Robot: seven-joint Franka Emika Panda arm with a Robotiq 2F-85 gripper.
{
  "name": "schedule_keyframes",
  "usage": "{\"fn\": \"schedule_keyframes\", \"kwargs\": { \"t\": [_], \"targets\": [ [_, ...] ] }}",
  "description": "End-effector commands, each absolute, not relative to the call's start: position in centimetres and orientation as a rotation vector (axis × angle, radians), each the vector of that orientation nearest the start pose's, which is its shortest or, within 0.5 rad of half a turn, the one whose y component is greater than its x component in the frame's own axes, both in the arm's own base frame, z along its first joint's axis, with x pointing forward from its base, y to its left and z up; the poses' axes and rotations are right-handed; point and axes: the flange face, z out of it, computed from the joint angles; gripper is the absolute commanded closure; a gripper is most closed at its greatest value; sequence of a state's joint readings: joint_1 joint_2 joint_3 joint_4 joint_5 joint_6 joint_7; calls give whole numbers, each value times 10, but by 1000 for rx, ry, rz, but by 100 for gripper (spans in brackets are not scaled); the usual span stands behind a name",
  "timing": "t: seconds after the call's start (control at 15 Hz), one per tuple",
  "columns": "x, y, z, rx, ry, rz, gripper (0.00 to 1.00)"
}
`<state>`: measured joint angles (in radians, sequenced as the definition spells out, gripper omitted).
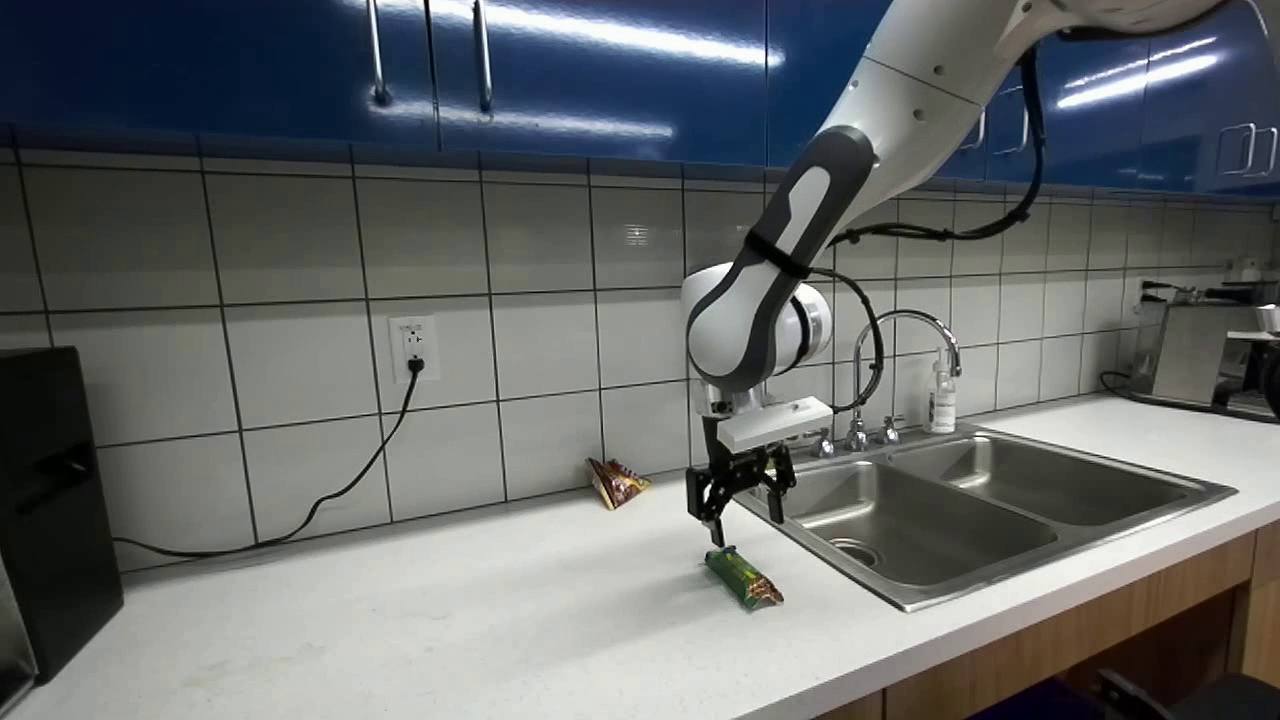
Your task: Put the chocolate bar inside the sink
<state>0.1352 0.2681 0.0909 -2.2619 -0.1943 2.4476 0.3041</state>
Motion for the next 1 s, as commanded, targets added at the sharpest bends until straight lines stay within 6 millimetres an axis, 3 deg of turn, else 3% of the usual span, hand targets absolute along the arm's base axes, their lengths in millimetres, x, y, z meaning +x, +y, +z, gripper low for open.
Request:
{"fn": "schedule_keyframes", "kwargs": {
  "t": [0.0,0.33,0.93],
  "targets": [
    [531,129,219,-3273,-87,89,0],
    [538,128,198,-3276,-44,131,0],
    [545,113,180,-3297,96,161,0]
  ]
}}
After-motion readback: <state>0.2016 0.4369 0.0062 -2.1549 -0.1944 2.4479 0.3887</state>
